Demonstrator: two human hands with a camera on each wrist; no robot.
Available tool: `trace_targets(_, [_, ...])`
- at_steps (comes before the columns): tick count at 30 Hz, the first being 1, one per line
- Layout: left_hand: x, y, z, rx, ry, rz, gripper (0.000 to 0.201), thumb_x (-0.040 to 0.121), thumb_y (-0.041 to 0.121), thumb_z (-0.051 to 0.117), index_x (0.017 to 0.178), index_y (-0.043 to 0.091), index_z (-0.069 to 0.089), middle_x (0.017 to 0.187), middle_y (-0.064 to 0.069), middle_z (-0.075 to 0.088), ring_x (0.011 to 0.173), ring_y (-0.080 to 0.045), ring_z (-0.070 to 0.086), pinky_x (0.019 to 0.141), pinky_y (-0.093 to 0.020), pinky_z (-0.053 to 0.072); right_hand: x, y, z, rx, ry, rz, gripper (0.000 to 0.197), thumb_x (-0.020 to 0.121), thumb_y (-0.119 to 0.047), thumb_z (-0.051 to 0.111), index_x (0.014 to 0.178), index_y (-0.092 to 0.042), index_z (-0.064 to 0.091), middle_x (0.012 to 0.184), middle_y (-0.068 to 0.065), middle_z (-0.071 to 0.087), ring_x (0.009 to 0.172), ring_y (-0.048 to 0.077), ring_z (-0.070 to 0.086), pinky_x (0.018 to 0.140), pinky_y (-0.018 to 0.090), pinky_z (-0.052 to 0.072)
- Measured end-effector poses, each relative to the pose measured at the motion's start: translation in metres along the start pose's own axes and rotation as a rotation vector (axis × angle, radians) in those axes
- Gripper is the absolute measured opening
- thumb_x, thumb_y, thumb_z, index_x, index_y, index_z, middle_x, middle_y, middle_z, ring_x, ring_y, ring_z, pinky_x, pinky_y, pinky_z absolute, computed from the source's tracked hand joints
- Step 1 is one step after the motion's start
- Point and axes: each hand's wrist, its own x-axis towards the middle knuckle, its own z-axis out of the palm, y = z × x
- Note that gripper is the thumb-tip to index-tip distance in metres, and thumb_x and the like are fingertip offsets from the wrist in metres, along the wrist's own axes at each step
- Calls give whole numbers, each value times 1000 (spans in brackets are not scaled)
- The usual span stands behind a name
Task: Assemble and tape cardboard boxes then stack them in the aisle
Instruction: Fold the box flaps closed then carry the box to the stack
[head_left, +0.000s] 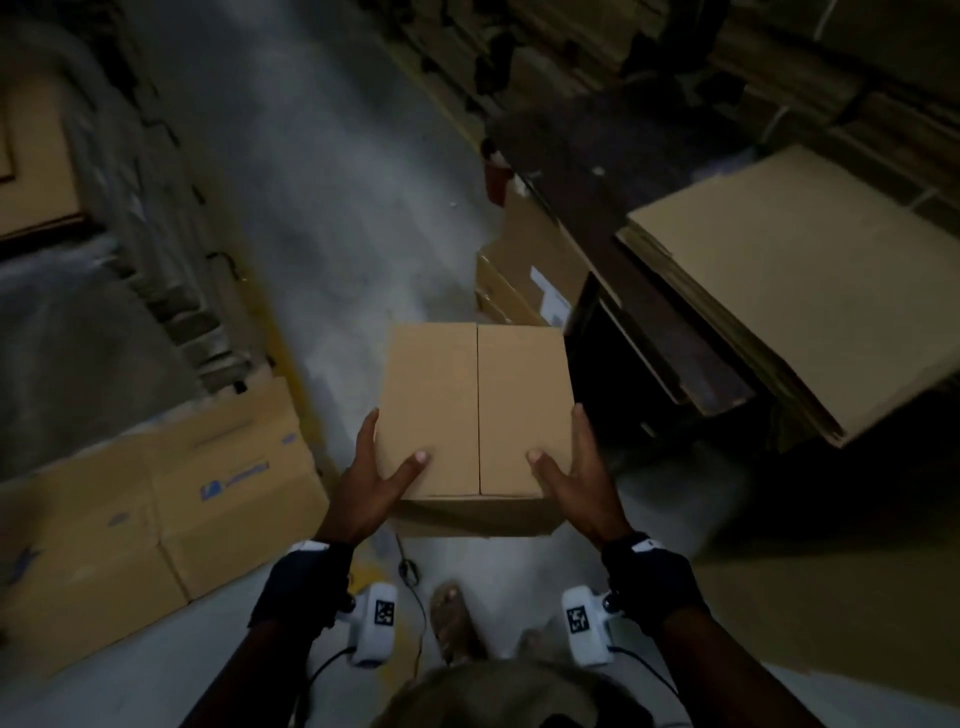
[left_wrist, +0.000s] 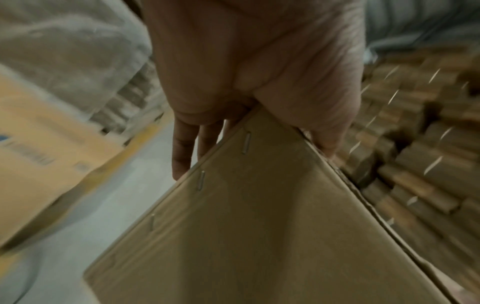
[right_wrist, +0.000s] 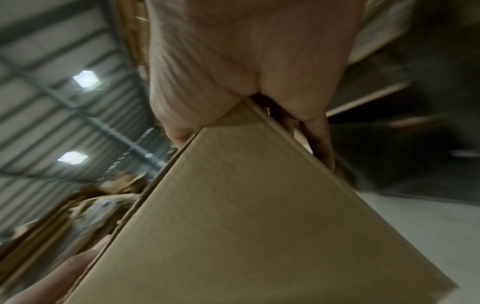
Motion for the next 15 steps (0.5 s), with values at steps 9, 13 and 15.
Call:
trace_targets(9, [115,69,-56,-6,161,82,83,86,51,68,153,32,22,142,6,50,123,-12,52,94,-22,42,145,-84,29,-10,-43,-180,97,90,-48,71,162,-35,9,164,-20,17,151,1,21,124,40,27])
trace_targets(13, [197,119,-73,12,190,160,76,86,52,69,148,36,28,134,7,54,116,-13,56,89,-23,45,230,-120,30,9,17,-257,89,96,-28,70,163,-21,11,165,-13,14,151,0,15,121,20,19])
trace_targets(15, [241,151,-78,29,207,200,72,87,50,70,145,35,31,130,7,55,114,-13,56,94,-30,45,274,-143,29,38,60,-278,88,96,-23,69,162,-18,12,159,-17,16,148,-2,17,112,7,17])
